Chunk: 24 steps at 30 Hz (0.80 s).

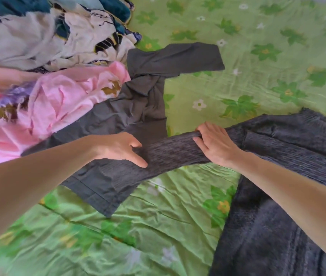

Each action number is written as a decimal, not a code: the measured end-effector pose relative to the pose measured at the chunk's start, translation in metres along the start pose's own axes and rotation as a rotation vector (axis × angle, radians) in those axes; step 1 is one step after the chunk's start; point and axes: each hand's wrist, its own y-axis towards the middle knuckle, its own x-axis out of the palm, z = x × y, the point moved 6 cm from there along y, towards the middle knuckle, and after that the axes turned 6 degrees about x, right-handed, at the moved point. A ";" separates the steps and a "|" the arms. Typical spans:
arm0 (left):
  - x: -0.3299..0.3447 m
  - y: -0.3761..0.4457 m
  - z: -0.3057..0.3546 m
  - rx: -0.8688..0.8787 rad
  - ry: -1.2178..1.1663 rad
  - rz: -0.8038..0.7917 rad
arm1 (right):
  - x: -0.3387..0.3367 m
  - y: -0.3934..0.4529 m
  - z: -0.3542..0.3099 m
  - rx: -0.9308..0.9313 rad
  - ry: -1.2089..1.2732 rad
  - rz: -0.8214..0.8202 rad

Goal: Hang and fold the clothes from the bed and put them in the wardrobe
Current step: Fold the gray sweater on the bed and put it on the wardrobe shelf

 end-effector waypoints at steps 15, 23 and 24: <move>-0.009 -0.019 -0.030 -0.108 -0.621 0.176 | 0.013 -0.035 -0.081 -0.270 0.195 0.232; 0.012 0.019 0.059 0.034 -0.901 0.263 | 0.012 -0.057 -0.080 -0.033 0.777 0.210; 0.016 0.024 0.072 0.049 -0.894 0.259 | 0.007 -0.060 -0.069 0.032 0.867 0.258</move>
